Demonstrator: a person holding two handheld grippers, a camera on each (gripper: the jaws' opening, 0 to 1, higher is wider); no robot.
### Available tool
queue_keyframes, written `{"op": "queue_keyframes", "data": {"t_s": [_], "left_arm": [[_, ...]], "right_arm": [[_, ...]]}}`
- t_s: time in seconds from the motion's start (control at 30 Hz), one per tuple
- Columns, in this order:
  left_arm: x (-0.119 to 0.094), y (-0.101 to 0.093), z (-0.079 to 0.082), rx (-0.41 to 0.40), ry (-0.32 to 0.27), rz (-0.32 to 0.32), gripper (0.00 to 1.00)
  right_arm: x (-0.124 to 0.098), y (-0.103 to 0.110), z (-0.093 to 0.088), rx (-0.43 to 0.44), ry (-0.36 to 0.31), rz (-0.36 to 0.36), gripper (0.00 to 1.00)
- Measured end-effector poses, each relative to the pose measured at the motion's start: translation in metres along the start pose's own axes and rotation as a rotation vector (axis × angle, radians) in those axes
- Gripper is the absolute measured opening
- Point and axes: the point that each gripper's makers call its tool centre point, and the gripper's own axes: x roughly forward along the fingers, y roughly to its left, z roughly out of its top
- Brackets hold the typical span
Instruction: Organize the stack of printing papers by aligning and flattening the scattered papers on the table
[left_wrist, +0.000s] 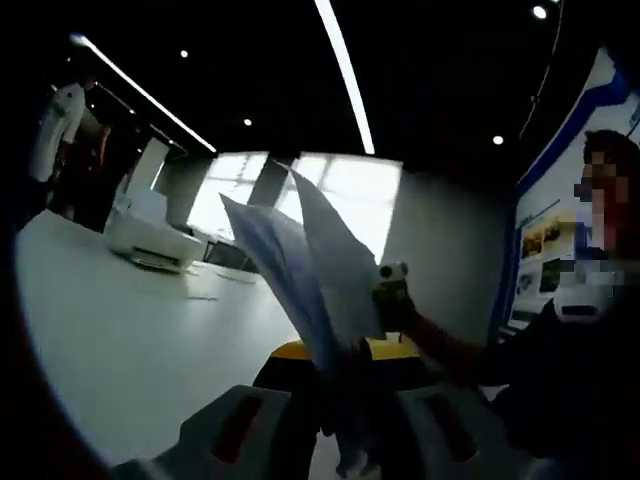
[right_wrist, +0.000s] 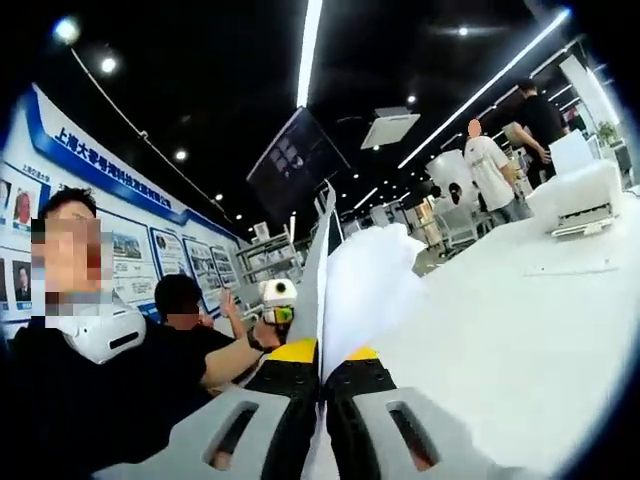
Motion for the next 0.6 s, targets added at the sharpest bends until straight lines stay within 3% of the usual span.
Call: {"op": "queue_keyframes", "data": {"t_s": [0.17, 0.3, 0.43, 0.47, 0.53, 0.6], "left_arm": [[0.006, -0.004, 0.000, -0.024, -0.012, -0.033, 0.20], [0.010, 0.002, -0.006, 0.091, 0.030, 0.029, 0.17], [0.012, -0.006, -0.005, 0.188, 0.018, 0.008, 0.11], [0.013, -0.009, -0.003, 0.240, 0.006, 0.004, 0.09], [0.014, -0.005, -0.001, 0.378, 0.003, 0.064, 0.08], [0.015, -0.002, 0.002, 0.563, -0.012, 0.115, 0.10]], "right_arm": [[0.002, 0.002, -0.002, -0.026, 0.011, 0.006, 0.00], [0.007, -0.001, -0.004, -0.113, 0.017, -0.026, 0.00], [0.008, -0.008, 0.002, -0.202, -0.010, -0.088, 0.00], [0.008, -0.010, 0.003, -0.212, -0.019, -0.108, 0.00], [0.008, -0.012, 0.005, -0.256, -0.023, -0.128, 0.00], [0.009, -0.011, 0.004, -0.277, -0.030, -0.129, 0.00]]}}
